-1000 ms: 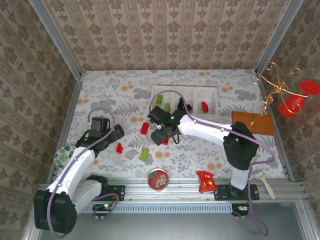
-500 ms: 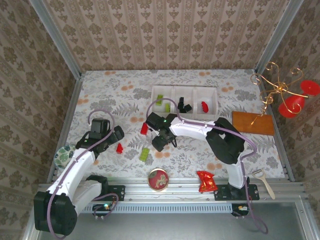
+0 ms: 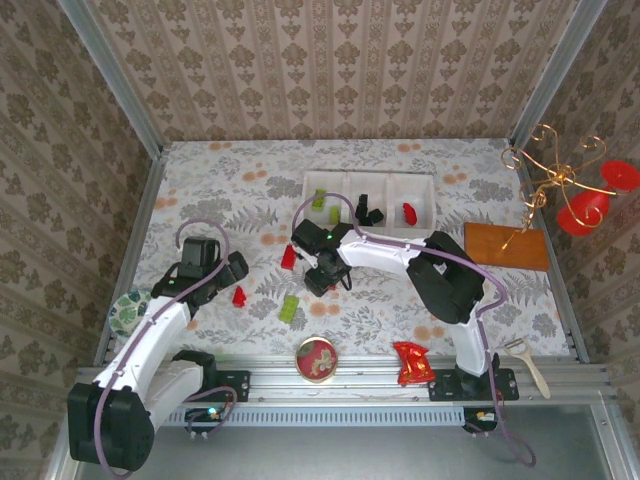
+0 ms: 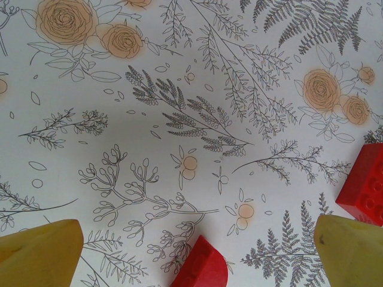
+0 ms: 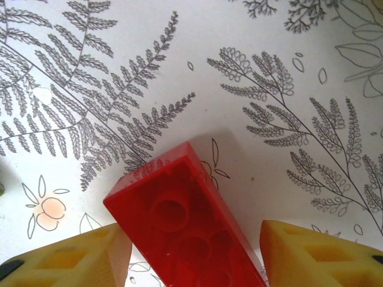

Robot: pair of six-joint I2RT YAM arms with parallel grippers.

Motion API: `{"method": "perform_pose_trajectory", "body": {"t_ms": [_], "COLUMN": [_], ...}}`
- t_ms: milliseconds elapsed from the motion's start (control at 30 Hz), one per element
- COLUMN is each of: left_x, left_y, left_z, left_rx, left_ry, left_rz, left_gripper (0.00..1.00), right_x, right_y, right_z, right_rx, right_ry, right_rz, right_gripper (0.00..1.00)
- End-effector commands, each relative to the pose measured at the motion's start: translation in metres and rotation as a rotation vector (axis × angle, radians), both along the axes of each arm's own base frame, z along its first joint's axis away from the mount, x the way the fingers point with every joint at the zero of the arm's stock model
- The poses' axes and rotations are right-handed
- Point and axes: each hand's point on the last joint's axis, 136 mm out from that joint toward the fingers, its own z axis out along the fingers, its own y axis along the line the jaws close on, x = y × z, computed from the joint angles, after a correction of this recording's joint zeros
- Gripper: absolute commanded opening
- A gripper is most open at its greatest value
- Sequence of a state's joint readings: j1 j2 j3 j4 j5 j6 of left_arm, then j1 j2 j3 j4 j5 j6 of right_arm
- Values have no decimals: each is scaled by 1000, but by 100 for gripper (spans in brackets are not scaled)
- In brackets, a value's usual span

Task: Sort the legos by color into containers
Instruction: Pick up the lego from the center of the table.

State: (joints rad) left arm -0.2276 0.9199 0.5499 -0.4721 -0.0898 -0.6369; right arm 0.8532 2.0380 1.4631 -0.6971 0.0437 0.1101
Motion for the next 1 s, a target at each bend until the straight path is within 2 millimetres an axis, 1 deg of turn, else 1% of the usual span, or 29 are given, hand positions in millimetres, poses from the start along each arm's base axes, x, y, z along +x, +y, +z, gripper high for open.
{"method": "perform_pose_trajectory", "body": {"t_ms": [0,100,333,467,567,667,767,867,967], "left_x": [-2,-2,-2,-1,1,3,4,5,6], "left_y": [3,2,1,1,0,0,-1,-2,-3], "left_z": [-3,-3,-5,-5,-3,-2,-1,-2,-1], "left_rx": [-11,-11,-1,7,12,16,15,11,8], "left_ry": [6,10,29,35,35,34,32,31,29], "left_rz": [30,28,12,1,-7,-13,-18,-21,-22], "left_gripper": [100,100,100,100,100,100,100,100,100], "right_x": [2,1,-2,-1,1,9,20,31,45], "right_y": [5,4,2,-4,-8,-19,-37,-55,-80], "right_z": [-6,-6,-3,3,13,25,42,62,86], "right_rx": [6,5,6,4,29,45,63,105,125], "right_ry": [26,29,35,16,-5,-36,-66,-106,-170], "right_rz": [11,11,3,-30,-64,-135,-231,-317,-400], "right_gripper": [55,54,40,38,36,33,31,29,29]}}
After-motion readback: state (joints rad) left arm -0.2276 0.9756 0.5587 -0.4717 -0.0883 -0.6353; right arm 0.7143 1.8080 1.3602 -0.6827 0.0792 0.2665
